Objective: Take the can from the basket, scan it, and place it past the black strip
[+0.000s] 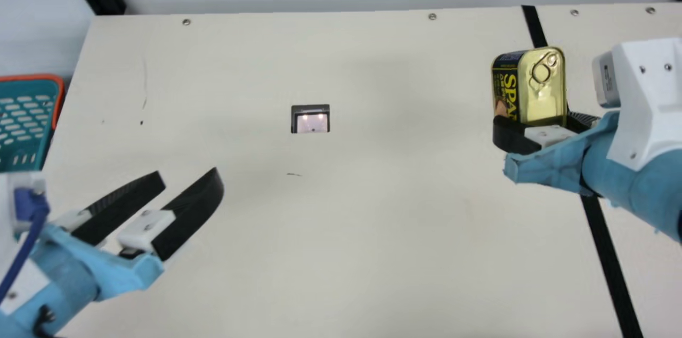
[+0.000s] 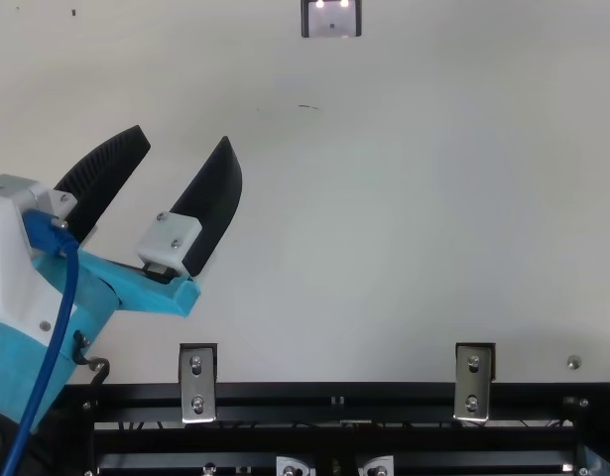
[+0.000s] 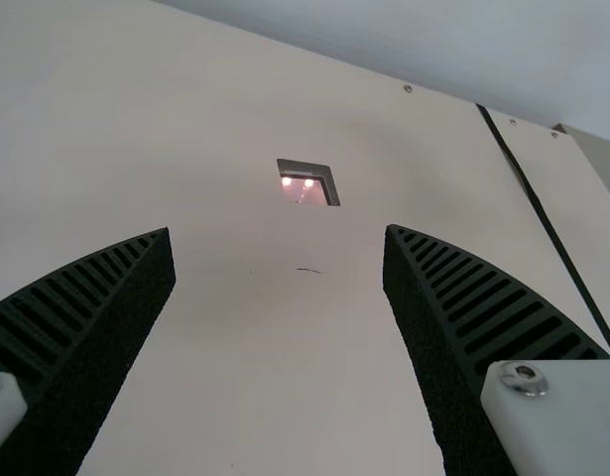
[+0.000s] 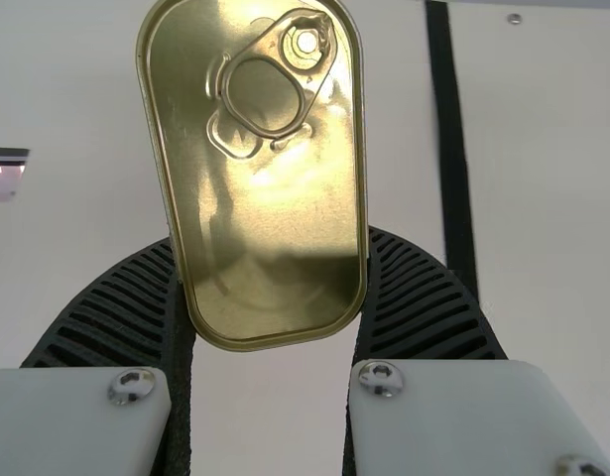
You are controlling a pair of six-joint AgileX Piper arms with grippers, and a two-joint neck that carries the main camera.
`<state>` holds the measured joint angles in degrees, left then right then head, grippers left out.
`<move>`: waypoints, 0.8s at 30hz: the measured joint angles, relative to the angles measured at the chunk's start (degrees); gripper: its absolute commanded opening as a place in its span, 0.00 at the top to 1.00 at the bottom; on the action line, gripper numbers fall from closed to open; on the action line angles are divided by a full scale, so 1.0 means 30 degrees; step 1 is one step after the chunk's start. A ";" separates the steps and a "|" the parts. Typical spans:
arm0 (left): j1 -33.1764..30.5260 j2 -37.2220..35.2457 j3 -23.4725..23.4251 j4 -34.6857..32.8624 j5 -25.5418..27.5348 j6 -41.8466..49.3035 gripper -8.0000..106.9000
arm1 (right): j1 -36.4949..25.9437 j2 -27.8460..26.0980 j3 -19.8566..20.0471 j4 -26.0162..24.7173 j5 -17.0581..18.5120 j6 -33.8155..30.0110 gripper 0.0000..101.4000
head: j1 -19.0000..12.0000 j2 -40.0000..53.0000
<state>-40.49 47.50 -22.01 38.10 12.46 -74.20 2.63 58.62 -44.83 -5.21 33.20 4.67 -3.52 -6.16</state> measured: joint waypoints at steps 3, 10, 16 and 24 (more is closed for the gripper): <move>0.0000 0.0000 0.0000 0.0000 0.0000 0.0000 0.15 | -0.0743 0.0000 -0.0158 -0.0264 0.0526 -0.0260 1.00 | 0.0000 -0.0684; 0.0000 0.0000 0.0000 0.0000 0.0000 0.0000 0.15 | -0.3052 0.0177 -0.0543 0.0044 0.1476 -0.1916 1.00 | 0.0000 -0.2639; 0.0000 0.0000 0.0000 0.0000 0.0000 0.0000 0.15 | -0.5321 0.0529 -0.0759 0.0755 0.2027 -0.3843 1.00 | -0.0098 -0.4301; 0.0000 0.0000 0.0000 0.0000 0.0000 0.0000 0.15 | -0.8574 0.1503 -0.1079 0.2060 0.1758 -0.6583 1.00 | -0.0293 -0.4399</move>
<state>-40.49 47.50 -22.01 38.10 12.46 -74.20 -23.09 63.13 -48.07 0.97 38.48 -15.08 -4.40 -19.35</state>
